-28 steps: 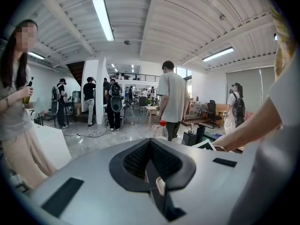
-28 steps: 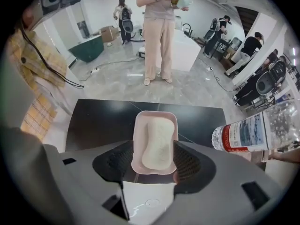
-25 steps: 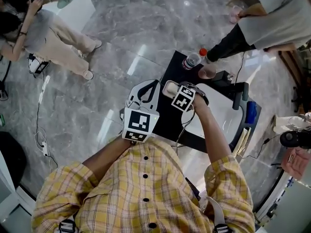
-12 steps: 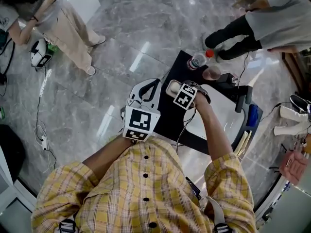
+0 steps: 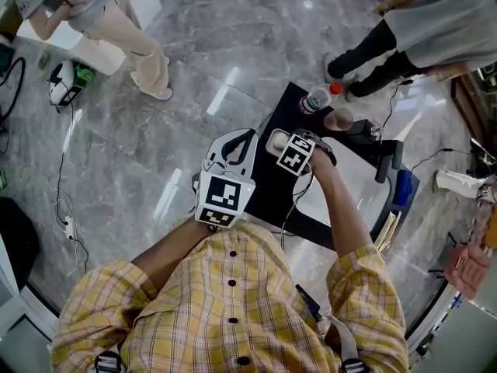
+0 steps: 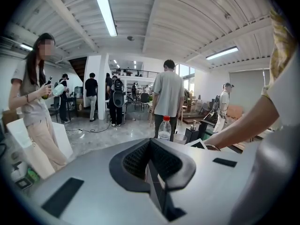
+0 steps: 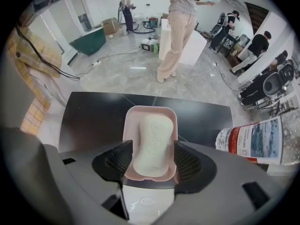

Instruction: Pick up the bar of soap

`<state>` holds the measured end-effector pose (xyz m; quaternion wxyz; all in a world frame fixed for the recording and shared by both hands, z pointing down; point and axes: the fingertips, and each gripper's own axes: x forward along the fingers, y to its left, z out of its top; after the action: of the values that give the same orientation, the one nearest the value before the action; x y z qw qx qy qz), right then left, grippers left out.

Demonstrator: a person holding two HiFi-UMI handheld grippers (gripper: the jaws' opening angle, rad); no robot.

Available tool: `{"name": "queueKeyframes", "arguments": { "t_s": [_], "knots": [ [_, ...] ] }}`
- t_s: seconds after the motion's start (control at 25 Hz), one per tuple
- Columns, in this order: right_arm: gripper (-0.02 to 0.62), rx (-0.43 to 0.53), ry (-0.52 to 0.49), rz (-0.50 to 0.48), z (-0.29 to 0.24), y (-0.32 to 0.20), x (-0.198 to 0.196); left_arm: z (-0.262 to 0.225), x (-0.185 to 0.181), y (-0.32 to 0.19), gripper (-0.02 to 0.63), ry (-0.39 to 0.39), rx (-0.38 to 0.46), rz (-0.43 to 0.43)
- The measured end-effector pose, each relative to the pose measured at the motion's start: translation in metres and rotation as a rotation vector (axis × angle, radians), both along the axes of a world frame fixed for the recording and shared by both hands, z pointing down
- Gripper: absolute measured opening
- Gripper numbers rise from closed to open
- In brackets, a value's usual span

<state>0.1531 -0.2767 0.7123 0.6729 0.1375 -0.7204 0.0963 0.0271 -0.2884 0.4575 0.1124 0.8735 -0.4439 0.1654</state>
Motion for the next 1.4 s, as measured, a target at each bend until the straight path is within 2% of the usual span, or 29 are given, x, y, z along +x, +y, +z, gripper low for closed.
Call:
{"name": "queueKeyframes", "arguments": {
  "t_s": [0.32,0.44,0.48,0.72,0.96,1.4],
  "knots": [
    [0.268,0.066,0.056,-0.040,0.004,-0.002,0.005,0.004,-0.001,0.001,0.011,0.001,-0.010,-0.009],
    [0.265,0.032,0.056,-0.031,0.006,0.003,0.003,0.005,-0.003,0.003,0.011,0.002,-0.013,-0.011],
    [0.236,0.012,0.048,-0.022,0.007,0.006,0.003,0.005,-0.003,0.004,0.011,0.003,-0.013,-0.011],
    [0.235,-0.011,0.020,-0.013,0.008,0.007,0.003,0.008,-0.006,0.003,0.011,0.003,-0.020,-0.015],
    [0.235,-0.093,0.035,-0.023,0.011,0.006,0.001,0.009,-0.008,0.002,0.011,0.003,-0.022,-0.007],
    [0.235,-0.110,0.030,-0.036,0.010,0.005,0.000,0.010,-0.010,-0.002,0.011,-0.001,-0.028,-0.006]
  ]
}}
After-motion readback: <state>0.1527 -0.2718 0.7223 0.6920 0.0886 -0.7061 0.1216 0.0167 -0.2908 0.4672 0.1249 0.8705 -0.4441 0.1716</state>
